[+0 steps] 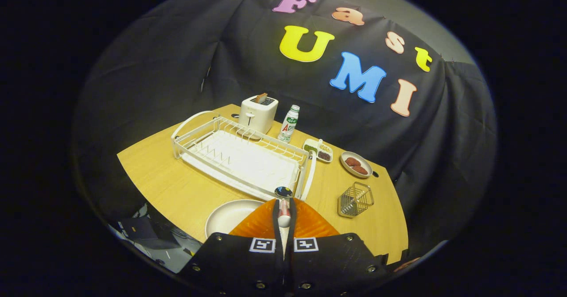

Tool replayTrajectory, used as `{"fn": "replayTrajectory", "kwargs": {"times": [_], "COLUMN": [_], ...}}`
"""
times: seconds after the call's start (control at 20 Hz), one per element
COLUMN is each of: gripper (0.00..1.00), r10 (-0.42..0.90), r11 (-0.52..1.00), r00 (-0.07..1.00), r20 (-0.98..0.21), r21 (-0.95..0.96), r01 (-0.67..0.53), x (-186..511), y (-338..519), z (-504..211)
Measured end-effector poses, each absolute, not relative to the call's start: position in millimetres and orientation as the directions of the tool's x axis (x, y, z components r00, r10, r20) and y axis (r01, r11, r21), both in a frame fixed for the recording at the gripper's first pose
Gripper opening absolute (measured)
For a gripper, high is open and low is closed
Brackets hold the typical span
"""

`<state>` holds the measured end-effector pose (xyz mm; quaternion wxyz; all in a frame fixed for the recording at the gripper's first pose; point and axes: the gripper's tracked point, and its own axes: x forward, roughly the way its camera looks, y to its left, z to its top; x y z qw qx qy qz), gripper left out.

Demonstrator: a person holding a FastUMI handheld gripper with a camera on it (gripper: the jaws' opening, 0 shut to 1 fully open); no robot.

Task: Take the plate from the dish rack, then take the spoon from the basket and place it into the plate.

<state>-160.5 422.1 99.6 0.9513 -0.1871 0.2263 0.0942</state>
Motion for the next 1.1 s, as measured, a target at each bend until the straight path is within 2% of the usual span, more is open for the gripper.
{"fn": "replayTrajectory", "kwargs": {"times": [0.45,1.1], "gripper": [0.01,0.01], "r10": [0.100,0.058], "r11": [0.903,0.932], "r00": [0.837,0.809], "r20": [-0.538,-0.585], "r21": [-0.305,-0.259], "r01": [-0.303,-0.254], "x": [-171,-156], "y": [436,446], "z": [53,27]}}
